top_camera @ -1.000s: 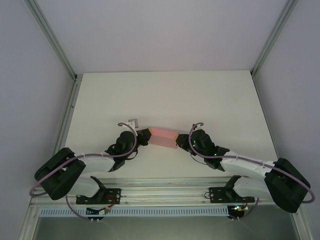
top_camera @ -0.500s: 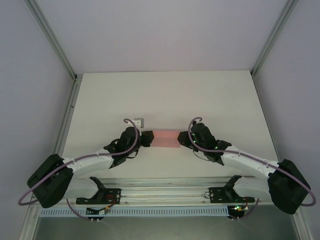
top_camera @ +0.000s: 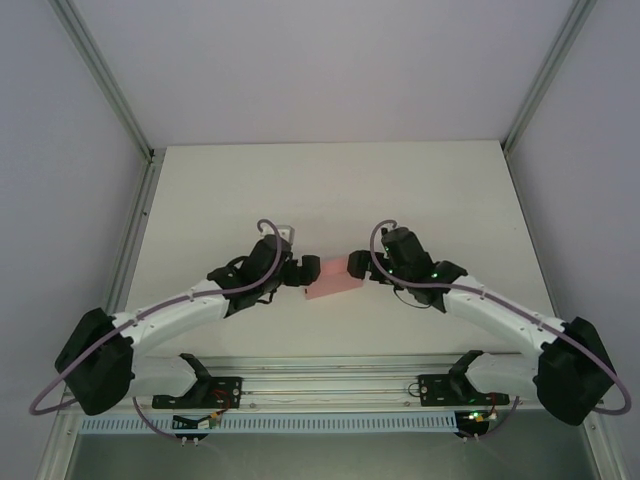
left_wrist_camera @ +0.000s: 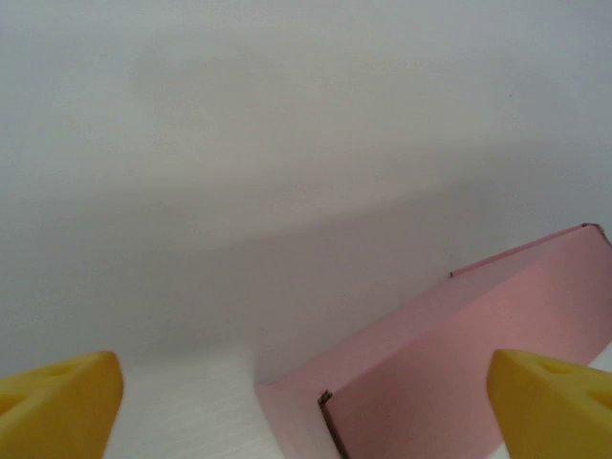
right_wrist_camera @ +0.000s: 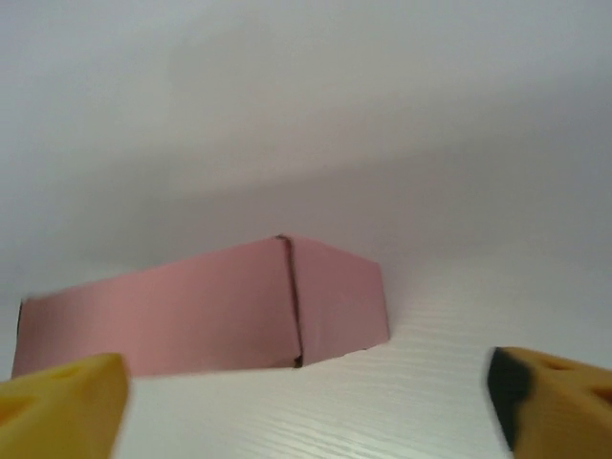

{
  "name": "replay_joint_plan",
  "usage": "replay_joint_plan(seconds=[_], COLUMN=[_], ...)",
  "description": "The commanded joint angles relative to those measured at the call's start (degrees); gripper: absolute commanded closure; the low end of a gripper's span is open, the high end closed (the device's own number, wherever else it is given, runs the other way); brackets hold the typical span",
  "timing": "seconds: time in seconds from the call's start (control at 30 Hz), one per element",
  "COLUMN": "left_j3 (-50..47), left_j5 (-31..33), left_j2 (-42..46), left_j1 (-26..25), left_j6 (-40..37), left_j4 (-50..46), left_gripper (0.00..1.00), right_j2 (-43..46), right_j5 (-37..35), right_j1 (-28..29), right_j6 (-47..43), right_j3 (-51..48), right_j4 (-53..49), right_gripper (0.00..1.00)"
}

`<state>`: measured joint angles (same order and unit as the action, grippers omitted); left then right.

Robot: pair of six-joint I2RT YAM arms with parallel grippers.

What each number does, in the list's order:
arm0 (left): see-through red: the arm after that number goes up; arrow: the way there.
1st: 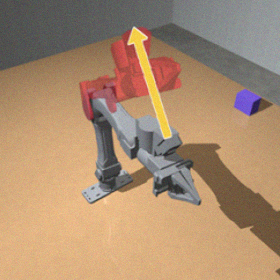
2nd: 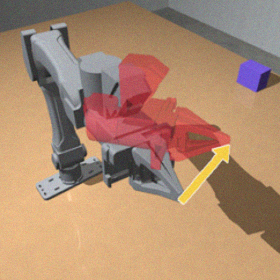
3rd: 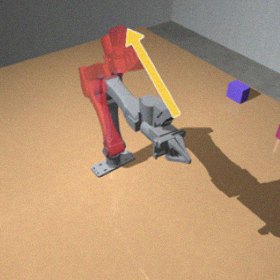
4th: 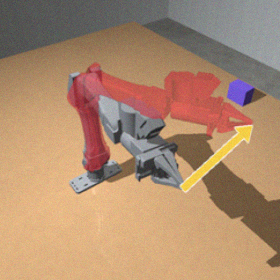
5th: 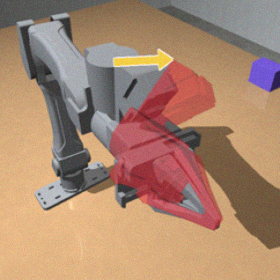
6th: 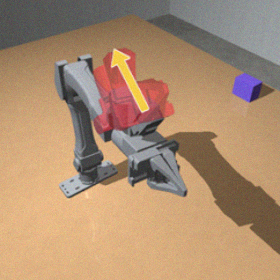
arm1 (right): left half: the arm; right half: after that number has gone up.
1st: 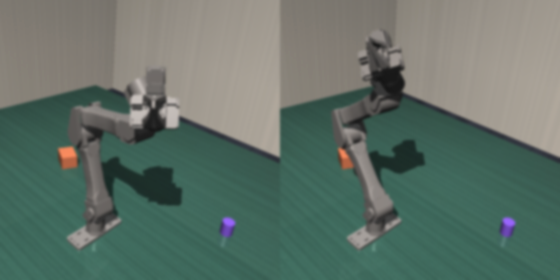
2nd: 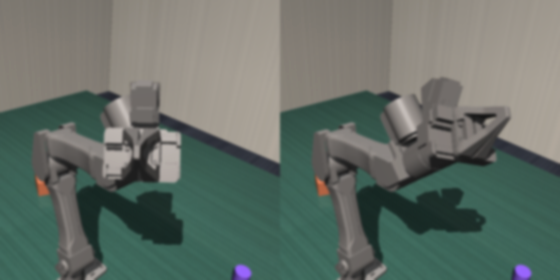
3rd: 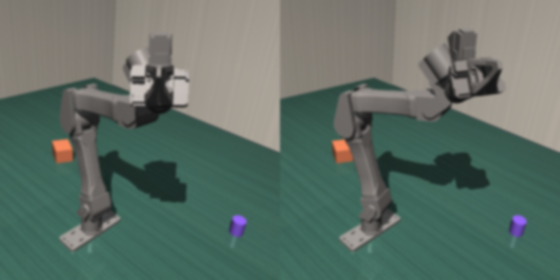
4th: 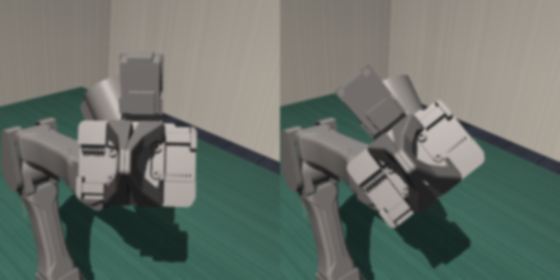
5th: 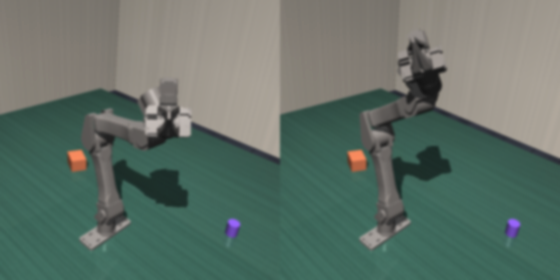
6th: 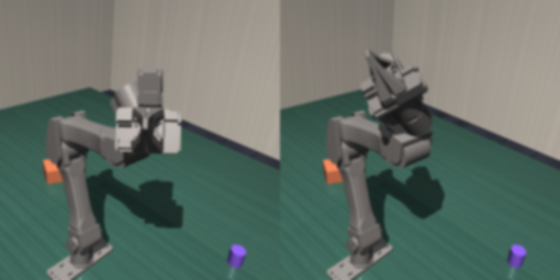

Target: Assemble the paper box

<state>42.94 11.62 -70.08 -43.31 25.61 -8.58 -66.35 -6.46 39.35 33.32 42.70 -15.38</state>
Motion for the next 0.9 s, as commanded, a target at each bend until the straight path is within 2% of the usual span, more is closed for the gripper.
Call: replay_joint_plan(seconds=[0.0, 0.13, 0.2, 0.23, 0.4, 0.5, 0.6, 0.7, 0.8, 0.87], left_j3=[5.06, 4.91, 3.57, 3.01, -1.66, -3.85, -4.14, -4.19, -5.31, -6.64], left_j5=[5.24, 4.39, 4.53, 4.35, 0.27, -1.05, 1.03, 3.05, 1.60, 0.43], left_j2=[6.19, 10.73, 11.46, 11.51, 12.14, 13.51, 14.40, 14.93, 15.87, 16.70], left_j1=[1.99, 8.98, 12.50, 13.91, 16.83, 16.87, 17.07, 17.16, 17.13, 17.15], left_j6=[-1.17, 0.76, 2.56, 3.47, 5.74, 6.74, 6.83, 7.13, 8.18, 8.87], left_j4=[-9.02, -14.90, -17.61, -19.08, -18.90, -17.11, -19.04, -21.58, -21.05, -19.70], left_gripper=[0.00, 0.00, 0.00, 0.00, 0.00, 0.00, 0.00, 0.00, 0.00, 0.00], right_j2=[2.48, -0.65, -4.92, -7.46, -21.72, -29.22, -35.45, -39.32, -40.76, -41.62], right_j5=[9.72, 25.64, 29.53, 29.87, 36.11, 31.93, 28.54, 26.41, 25.02, 24.77], right_j1=[-0.37, -0.50, -0.47, -0.46, -0.32, -0.38, -0.31, -0.10, 0.21, 0.37], right_j6=[-26.76, -62.22, -78.10, -81.57, -93.86, -95.65, -96.32, -95.93, -96.57, -96.22], right_j3=[6.72, 14.20, 17.74, 20.02, 33.61, 37.00, 41.28, 42.59, 41.48, 41.51], right_j4=[-4.72, -18.56, -25.93, -27.53, -39.04, -37.30, -39.44, -36.43, -33.19, -33.36], right_gripper=[0.00, 0.00, 0.00, 0.00, 0.00, 0.00, 0.00, 0.01, 0.05, 0.15])
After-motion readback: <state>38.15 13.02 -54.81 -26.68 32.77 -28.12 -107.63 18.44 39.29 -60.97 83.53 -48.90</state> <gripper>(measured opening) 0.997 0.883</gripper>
